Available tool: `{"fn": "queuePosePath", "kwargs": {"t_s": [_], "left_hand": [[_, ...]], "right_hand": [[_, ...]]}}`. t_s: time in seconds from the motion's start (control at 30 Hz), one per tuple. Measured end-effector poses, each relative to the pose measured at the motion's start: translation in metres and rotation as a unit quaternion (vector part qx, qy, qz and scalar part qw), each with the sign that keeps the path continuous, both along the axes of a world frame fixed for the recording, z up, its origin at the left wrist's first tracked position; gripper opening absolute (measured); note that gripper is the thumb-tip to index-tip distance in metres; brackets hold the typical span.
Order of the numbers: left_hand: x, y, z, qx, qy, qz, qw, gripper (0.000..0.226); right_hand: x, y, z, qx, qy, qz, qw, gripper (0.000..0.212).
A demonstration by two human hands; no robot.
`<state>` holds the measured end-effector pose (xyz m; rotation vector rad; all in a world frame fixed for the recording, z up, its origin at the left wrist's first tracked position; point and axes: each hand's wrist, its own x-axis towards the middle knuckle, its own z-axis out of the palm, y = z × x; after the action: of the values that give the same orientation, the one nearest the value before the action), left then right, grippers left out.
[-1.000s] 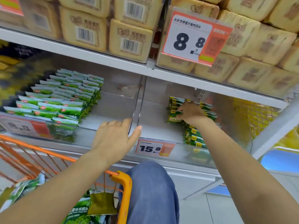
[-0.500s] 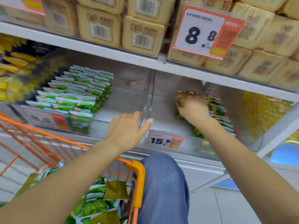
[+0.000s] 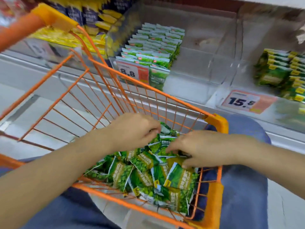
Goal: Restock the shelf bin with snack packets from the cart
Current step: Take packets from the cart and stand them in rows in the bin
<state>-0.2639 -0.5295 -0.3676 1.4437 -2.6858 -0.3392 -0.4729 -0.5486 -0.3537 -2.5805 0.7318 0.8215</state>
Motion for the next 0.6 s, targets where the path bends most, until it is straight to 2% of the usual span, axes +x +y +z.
{"fn": "queuePosePath", "kwargs": {"t_s": [0.1, 0.2, 0.27, 0.37, 0.43, 0.5, 0.6], "left_hand": [[0.001, -0.003, -0.005, 0.022, -0.041, 0.011, 0.999, 0.027], [-0.001, -0.009, -0.005, 0.024, -0.014, 0.026, 0.999, 0.029], [0.001, -0.01, -0.004, 0.021, 0.004, 0.025, 0.999, 0.029], [0.008, -0.013, -0.003, 0.043, 0.056, 0.047, 0.996, 0.026], [0.013, -0.016, -0.002, 0.083, 0.141, 0.095, 0.982, 0.023], [0.014, -0.019, 0.004, 0.152, 0.264, 0.152, 0.94, 0.025], [0.005, -0.018, 0.017, 0.324, 0.425, 0.203, 0.82, 0.042]], "right_hand": [[0.009, 0.007, -0.016, 0.029, 0.054, 0.069, 0.996, 0.063], [0.015, 0.017, -0.026, 0.037, 0.077, 0.108, 0.99, 0.055], [0.017, 0.018, -0.025, 0.043, 0.066, 0.092, 0.993, 0.048], [0.013, 0.006, -0.012, 0.097, -0.03, 0.015, 0.995, 0.021], [0.01, -0.009, 0.006, 0.078, -0.127, -0.053, 0.987, 0.009], [0.004, -0.025, 0.022, 0.04, -0.247, -0.14, 0.958, 0.004], [0.002, -0.04, 0.038, 0.09, -0.393, -0.29, 0.868, 0.013]]}}
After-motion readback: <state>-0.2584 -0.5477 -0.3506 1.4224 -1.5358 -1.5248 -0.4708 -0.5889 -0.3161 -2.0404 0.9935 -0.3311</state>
